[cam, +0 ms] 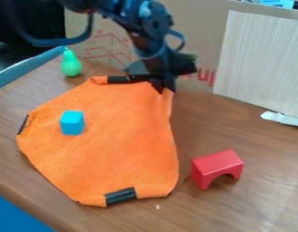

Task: Fold the cloth from top right to bottom left

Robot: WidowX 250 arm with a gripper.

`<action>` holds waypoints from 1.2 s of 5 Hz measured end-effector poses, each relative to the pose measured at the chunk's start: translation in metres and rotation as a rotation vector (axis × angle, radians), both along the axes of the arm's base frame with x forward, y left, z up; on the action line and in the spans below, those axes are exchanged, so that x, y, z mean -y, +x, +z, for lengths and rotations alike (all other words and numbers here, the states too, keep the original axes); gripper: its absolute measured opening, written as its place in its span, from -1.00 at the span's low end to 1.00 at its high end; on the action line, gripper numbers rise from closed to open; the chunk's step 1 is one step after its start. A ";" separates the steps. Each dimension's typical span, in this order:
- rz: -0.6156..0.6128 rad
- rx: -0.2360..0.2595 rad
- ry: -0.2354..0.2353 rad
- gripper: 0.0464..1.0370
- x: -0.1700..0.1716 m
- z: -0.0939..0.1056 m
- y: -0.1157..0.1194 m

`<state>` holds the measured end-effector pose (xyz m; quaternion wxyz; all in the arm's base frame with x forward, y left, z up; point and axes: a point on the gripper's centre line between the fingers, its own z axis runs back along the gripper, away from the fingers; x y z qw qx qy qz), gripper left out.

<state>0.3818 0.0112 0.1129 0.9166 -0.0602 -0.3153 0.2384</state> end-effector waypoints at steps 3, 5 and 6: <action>-0.039 -0.002 0.038 -0.95 -0.064 0.004 -0.056; -0.092 -0.034 0.015 -0.95 -0.104 0.010 -0.091; -0.118 -0.023 0.015 -0.95 -0.123 0.019 -0.099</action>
